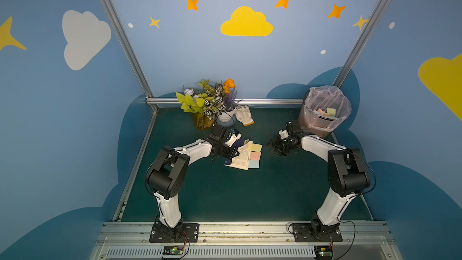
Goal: Peel off the used sticky note
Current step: Open the book at the center of the board, then tear off the note from the book.
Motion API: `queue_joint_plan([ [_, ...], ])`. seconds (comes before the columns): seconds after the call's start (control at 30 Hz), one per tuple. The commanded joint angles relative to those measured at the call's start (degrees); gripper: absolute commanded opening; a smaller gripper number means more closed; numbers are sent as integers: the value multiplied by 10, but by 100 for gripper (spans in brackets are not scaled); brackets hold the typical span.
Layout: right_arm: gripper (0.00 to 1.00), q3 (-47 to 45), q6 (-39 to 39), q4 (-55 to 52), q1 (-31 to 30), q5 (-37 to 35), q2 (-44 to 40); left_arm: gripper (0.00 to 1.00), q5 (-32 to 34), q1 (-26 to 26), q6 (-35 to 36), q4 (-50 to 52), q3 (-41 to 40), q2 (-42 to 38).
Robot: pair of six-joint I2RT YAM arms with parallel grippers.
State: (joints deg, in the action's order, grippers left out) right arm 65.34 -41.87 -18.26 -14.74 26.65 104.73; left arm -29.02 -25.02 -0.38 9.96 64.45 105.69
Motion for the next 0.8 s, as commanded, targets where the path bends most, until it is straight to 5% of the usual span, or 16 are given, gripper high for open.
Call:
queue_joint_plan([
  [0.0,54,16,10,21,-5,17,27,3,-74,8,-11,-14,-10,-1],
  [0.4,52,50,5,52,-45,49,81,3,-175,30,4,-55,-67,-62],
  [0.77,37,14,-14,101,-44,73,92,3,-188,58,-25,-92,-91,-49],
])
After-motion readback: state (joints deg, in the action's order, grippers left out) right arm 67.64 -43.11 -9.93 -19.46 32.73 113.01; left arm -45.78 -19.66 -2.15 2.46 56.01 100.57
